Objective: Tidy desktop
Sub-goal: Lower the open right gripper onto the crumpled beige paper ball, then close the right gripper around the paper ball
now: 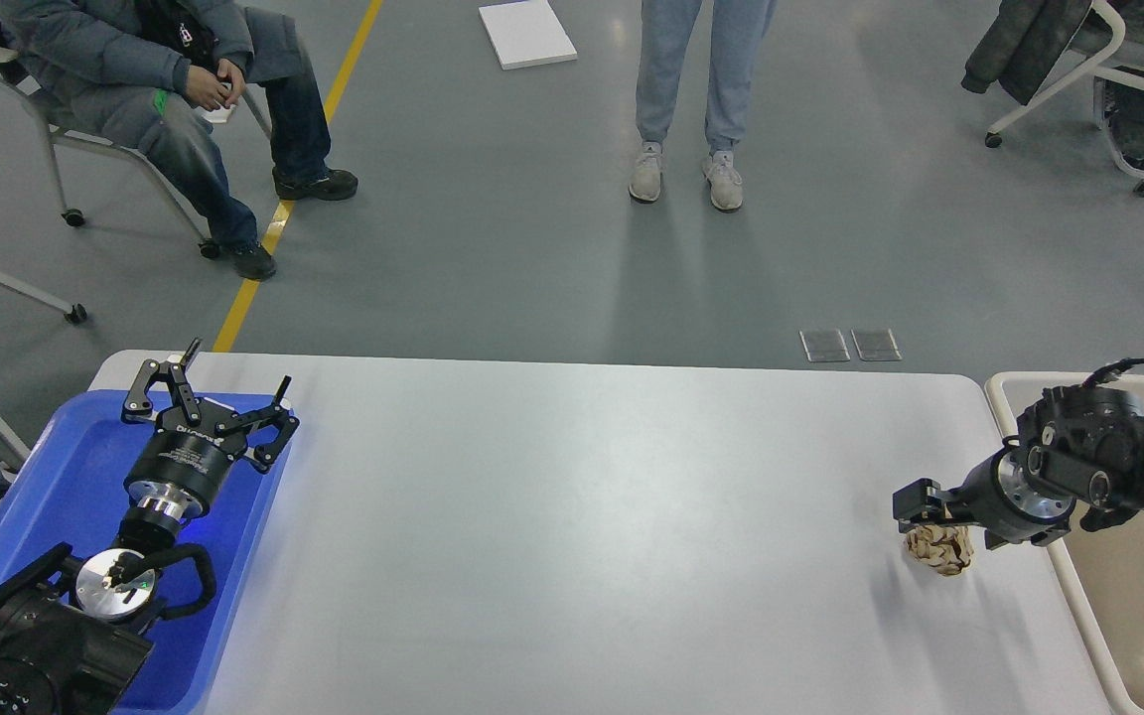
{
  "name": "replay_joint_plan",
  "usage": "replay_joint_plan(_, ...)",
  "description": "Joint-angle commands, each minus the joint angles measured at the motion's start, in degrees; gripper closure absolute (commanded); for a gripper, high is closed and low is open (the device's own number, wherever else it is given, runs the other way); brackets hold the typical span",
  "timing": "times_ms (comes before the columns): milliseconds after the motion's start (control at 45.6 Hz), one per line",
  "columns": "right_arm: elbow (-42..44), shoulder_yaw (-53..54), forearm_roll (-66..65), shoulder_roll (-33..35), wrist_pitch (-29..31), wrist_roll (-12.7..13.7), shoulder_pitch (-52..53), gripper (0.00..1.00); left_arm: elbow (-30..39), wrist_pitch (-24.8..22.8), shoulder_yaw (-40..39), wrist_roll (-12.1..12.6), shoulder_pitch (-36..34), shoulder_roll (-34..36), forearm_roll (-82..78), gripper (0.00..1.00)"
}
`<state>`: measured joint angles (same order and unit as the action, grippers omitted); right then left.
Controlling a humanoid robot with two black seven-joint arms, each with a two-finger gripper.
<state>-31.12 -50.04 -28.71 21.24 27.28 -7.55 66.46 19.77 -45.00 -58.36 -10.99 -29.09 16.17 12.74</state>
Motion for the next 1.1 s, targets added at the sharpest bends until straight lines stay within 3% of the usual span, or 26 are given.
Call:
replay_joint_plan(0, 0.45, -0.15, -0.38, -0.41, -2.32, -0.36, -1.51, 0.00, 0.01, 0.00, 0.00, 0.00, 0.00, 0.00, 0.01, 0.00)
replay_joint_plan(241, 5.72, -0.50, -0.38, -1.64, -2.93, -0.36, -4.23, 0.00, 0.01, 0.00, 0.00, 0.00, 0.00, 0.00, 0.01, 0.00)
replay_joint_plan(1075, 5.90, -0.41, -1.26, -2.16, -4.87, -0.45, -6.25, 0.04, 0.01, 0.00, 0.00, 0.00, 0.00, 0.00, 0.01, 0.00)
